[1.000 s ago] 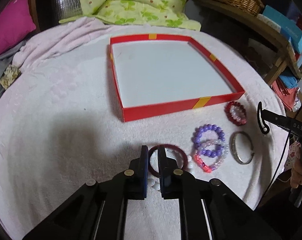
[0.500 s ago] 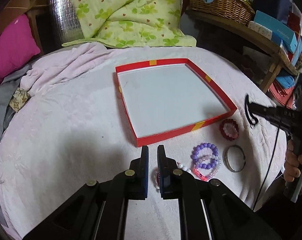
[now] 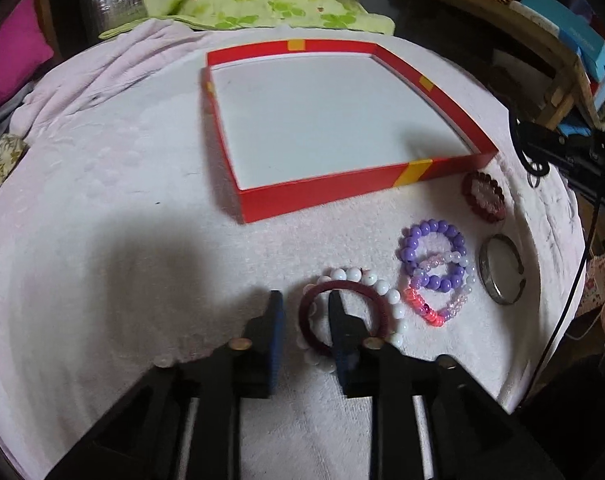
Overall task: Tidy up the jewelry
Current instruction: 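Carry the maroon bangle into the tray with the left tool while the right tool drops the hair tie there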
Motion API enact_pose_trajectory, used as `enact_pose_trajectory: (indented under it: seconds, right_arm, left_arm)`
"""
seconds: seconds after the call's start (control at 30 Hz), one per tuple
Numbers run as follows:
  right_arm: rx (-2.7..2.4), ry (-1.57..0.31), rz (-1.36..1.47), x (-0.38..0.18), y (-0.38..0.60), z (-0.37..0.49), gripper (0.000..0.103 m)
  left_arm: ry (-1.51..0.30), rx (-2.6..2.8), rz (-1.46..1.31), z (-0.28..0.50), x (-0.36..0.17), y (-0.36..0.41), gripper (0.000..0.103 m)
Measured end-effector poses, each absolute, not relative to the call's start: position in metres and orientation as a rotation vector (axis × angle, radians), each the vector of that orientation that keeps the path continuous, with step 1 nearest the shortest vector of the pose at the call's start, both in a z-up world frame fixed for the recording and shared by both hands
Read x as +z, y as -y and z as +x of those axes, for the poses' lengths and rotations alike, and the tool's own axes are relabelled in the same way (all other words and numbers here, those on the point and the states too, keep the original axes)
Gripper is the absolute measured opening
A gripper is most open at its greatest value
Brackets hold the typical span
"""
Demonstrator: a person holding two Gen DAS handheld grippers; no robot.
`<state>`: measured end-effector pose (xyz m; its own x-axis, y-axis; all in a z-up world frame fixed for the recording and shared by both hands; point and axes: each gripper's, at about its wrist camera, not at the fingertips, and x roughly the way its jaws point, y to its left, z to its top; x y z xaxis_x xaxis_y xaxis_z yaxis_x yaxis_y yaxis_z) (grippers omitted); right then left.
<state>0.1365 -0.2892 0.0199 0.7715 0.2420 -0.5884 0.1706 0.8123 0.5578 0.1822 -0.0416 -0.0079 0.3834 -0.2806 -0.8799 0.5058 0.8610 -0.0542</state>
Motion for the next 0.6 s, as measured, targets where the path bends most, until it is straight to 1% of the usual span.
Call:
enact_pose_trajectory:
  seconds: [0.03,0.07,0.13,0.33,0.43,0.6]
  right_arm:
    - [0.04,-0.703,0.637,0.019,0.29,0.137,0.009]
    - [0.037,-0.704,0.637,0.018,0.29,0.137,0.009]
    - [0.037,-0.705,0.631,0.018,0.289,0.138,0.009]
    - [0.04,-0.684,0.602,0.023,0.283,0.14,0.009]
    - [0.04,-0.669,0.611,0.024,0.284,0.143,0.009]
    - [0.043,-0.67,0.627,0.024,0.284,0.158,0.009]
  left_arm:
    - [-1.069,-0.51,0.243,0.182,-0.01,0.042,0.01]
    - [-1.067,-0.508,0.243,0.182,-0.011,0.042,0.01]
    - [-1.049,-0.508,0.243,0.181,-0.008,0.04,0.007]
    - [-0.973,-0.542,0.223,0.181,0.021,0.035,0.006]
    - [-0.916,-0.57,0.219,0.182,0.045,0.035,0.006]
    - [-0.859,-0.519,0.176,0.21,0.079,0.045,0.006]
